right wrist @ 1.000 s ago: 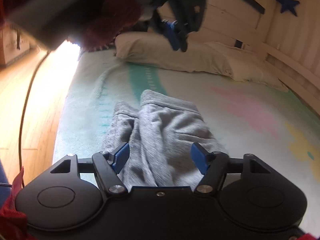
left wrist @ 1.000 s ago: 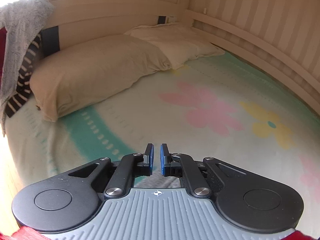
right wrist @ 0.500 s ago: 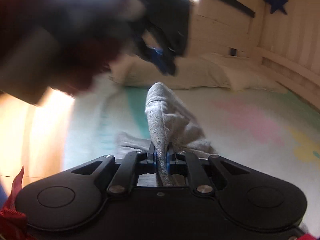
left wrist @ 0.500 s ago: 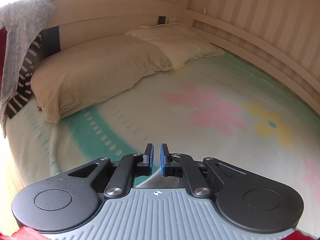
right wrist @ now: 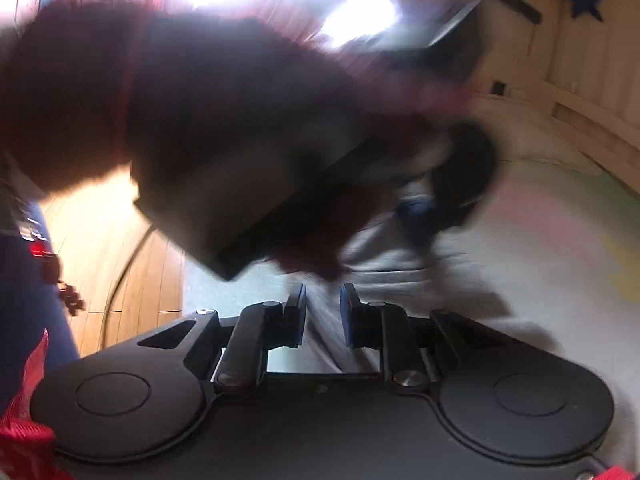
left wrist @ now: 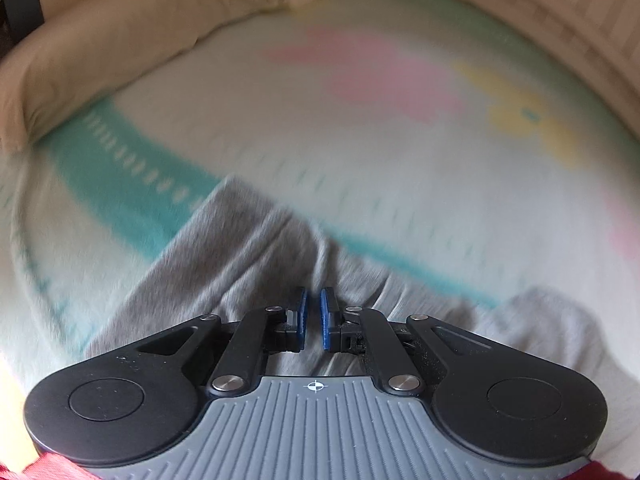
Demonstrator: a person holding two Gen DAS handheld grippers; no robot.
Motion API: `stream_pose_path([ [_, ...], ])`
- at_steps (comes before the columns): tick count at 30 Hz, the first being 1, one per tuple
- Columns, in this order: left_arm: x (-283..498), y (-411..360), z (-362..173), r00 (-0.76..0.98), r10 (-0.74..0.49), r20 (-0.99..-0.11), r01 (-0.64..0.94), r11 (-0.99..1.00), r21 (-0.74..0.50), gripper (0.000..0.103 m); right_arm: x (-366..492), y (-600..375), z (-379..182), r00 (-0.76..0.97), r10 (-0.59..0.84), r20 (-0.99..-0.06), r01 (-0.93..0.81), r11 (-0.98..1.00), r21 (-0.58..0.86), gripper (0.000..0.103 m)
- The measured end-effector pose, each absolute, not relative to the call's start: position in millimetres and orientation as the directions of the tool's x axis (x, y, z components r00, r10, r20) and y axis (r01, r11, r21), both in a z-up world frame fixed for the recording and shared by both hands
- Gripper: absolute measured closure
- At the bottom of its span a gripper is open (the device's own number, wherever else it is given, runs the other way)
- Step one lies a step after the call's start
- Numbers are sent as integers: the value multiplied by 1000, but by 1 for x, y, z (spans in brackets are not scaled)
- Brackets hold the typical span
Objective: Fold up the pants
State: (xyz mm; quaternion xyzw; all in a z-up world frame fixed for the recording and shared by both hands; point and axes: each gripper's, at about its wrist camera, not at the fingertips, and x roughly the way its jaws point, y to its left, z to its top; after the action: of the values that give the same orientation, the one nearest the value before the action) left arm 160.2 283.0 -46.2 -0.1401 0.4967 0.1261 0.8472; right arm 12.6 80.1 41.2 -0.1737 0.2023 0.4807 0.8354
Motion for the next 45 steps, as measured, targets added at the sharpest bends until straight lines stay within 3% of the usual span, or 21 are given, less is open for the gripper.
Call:
stream_pose_path([
  [1,160,283,-50,467,79,-881,-357,928,-106,96,15,65,46,468,726,-503,-865,493,-94,73],
  [3,157,287,-55,450,94,-888,-370,925,-90,96,24,32,52,507,698,-506,-835,544,-86,59],
  [5,155,288,-58,446,123,-886,-377,924,-61,96,35,-2,55,553,645,-527,-792,604,-92,53],
  [10,158,279,-65,433,197,-879,-384,923,18,97,43,-73,48,627,492,-604,-715,671,-196,53],
  [14,161,266,-66,430,253,-867,-372,924,85,97,14,-106,39,611,462,-643,-722,659,-212,65],
  [18,159,266,-66,434,257,-864,-380,921,83,97,-12,-115,23,608,423,-671,-742,603,-292,69],
  [25,155,282,-66,444,183,-877,-441,897,-37,97,-20,-108,2,604,390,-695,-768,518,-377,69],
  [31,155,281,-67,448,187,-874,-432,901,-29,97,-20,-104,-17,631,354,-691,-753,495,-433,69],
  [33,155,281,-67,448,183,-875,-433,901,-33,97,-18,-103,-17,623,356,-697,-758,492,-427,96],
  [40,152,291,-67,458,147,-876,-446,891,-84,97,-23,-130,25,589,431,-683,-768,562,-308,96],
  [45,151,291,-64,459,148,-876,-467,879,-96,97,-36,-125,12,503,436,-746,-828,490,-271,96],
])
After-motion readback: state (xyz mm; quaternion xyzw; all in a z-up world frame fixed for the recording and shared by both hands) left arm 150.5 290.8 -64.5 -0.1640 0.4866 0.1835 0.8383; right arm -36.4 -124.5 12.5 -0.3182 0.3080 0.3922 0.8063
